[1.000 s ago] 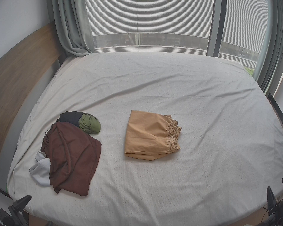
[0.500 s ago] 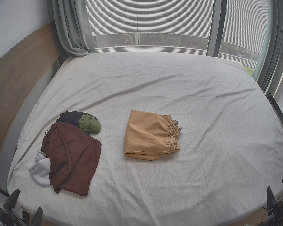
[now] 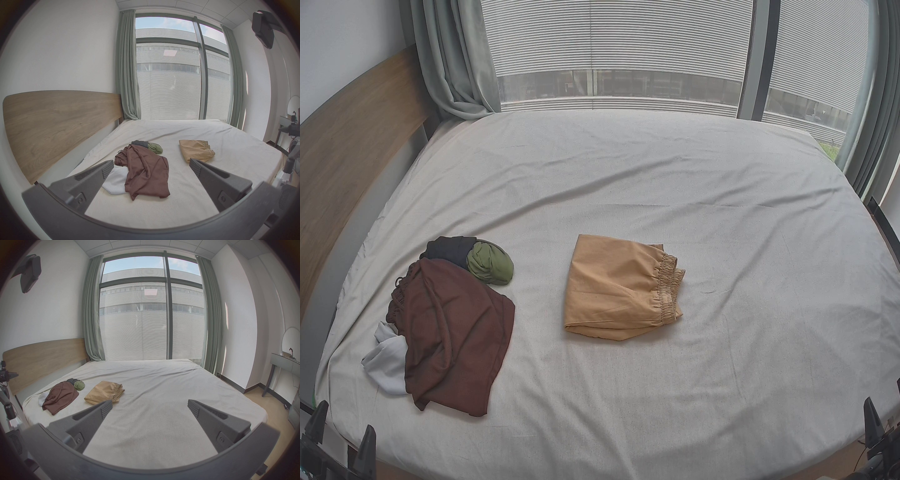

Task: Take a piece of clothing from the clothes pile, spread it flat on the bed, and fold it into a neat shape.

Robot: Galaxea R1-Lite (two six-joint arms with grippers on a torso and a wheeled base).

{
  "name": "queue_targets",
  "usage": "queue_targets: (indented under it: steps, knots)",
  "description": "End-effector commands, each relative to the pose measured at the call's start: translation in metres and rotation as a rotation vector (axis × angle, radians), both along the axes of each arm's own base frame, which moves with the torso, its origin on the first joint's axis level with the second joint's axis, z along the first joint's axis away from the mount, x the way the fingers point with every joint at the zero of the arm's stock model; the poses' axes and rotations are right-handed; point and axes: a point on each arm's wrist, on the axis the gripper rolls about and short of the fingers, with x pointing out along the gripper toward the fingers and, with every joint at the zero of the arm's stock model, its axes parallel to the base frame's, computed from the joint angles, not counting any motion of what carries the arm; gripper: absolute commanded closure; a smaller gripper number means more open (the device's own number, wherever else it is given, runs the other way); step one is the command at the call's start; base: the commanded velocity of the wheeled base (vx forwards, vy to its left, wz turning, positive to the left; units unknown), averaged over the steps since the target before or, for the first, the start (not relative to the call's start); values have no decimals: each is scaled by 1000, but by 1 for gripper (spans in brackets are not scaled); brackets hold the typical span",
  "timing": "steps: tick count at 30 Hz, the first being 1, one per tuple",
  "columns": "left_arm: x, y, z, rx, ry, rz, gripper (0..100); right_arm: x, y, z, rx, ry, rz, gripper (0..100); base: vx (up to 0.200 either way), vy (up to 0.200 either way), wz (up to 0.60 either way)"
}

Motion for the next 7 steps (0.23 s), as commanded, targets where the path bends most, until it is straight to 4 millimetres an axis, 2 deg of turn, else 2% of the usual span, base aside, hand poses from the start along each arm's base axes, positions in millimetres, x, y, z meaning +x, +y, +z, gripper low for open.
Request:
queue_targets:
  steps: [1, 7]
  knots:
    - [0, 0, -5, 0, 5, -8, 0, 0, 0, -5, -5, 3, 18, 0, 0, 0, 0]
    - [0, 0, -5, -1, 2, -8, 0, 0, 1, -5, -6, 3, 21, 0, 0, 0, 0]
